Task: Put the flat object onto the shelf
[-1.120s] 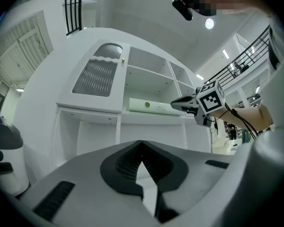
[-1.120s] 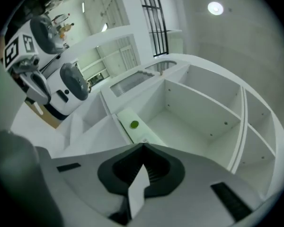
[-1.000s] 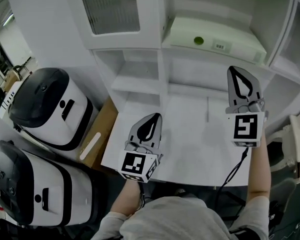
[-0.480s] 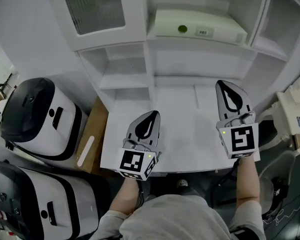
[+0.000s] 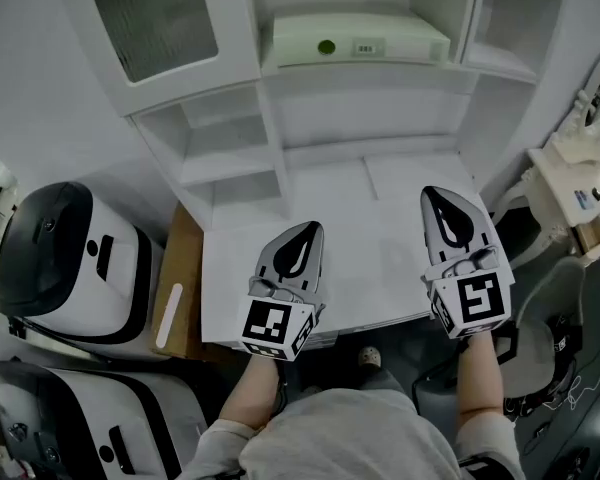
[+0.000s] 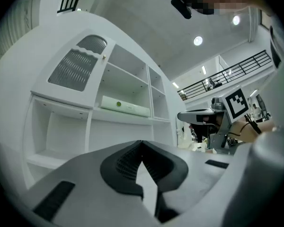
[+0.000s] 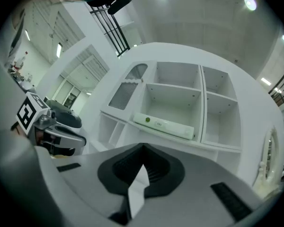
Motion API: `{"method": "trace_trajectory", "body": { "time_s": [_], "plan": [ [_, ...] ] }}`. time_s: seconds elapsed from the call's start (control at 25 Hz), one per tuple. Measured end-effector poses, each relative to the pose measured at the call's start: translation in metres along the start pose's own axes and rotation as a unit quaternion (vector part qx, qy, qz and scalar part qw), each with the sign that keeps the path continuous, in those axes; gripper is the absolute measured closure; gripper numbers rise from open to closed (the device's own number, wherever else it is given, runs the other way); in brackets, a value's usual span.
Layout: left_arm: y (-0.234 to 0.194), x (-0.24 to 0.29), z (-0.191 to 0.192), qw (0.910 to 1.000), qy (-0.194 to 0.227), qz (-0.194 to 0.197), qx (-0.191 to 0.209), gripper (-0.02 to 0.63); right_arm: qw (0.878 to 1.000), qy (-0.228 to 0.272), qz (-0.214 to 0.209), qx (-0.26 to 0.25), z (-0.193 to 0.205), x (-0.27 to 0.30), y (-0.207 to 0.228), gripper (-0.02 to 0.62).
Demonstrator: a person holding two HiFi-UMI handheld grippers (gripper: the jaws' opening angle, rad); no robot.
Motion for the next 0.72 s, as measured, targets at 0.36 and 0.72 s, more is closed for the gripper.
{"method": "trace_trajectory", "body": {
  "time_s": [0.36, 0.72],
  "plan": [
    [0.02, -0.016, 0.001, 0.9992, -0.001, 0.041, -0.002, 0.591, 0.999, -0.017, 0.018, 0.044, 0.023, -0.045, -0.032, 0.588],
    [0.033, -0.036, -0.002, 0.9984, 0.002, 0.057, 0.001, 0.591, 0.997, -0.021, 0.024, 0.071, 0.033, -0.071, -0.056, 0.588]
  ]
}}
Point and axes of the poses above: the fingertips, and each gripper's own axes: x forward along the fingers, y to its right, z out of its underside, the point moved 10 cm from there along -x, backward along the fingers, and after that the axes turned 8 degrees about x, right-handed, at the moved point
